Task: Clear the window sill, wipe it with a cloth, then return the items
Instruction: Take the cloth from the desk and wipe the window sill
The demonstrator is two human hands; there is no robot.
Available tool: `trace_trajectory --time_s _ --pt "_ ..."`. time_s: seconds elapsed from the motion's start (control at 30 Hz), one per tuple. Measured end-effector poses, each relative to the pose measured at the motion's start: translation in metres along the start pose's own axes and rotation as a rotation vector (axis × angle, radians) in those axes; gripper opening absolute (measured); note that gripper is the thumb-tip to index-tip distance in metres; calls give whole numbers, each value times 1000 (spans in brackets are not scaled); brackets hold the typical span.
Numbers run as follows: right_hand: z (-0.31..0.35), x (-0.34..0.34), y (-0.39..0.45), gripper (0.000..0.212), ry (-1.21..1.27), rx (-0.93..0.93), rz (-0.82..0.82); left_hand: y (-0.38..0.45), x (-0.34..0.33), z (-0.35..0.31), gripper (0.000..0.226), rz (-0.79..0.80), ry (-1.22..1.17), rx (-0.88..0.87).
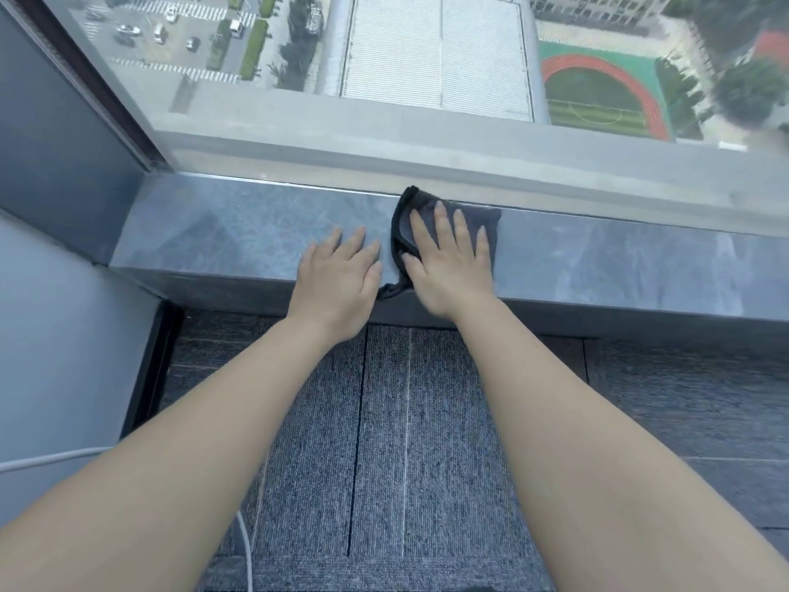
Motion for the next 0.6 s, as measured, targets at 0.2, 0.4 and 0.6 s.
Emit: trace_trajectory --time_s 0.2,0.4,0.6 --pt "-13 -4 -26 57 12 -1 64 -11 -8 -26 46 60 -15 -7" --pt "-51 2 -29 59 32 -81 47 -8 -16 -46 46 75 5 -24" --pt "-146 16 -32 60 24 -268 -23 -2 -29 -70 45 18 58 -40"
Point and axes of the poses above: each hand's wrist, its own y-axis towards the middle knuckle, its own x-axis out of the back of the hand, z = x × y, the point moved 10 cm from there along y, towards the middle knuckle, and after that the axes turned 11 degrees about -z, right-handed, at the moved point
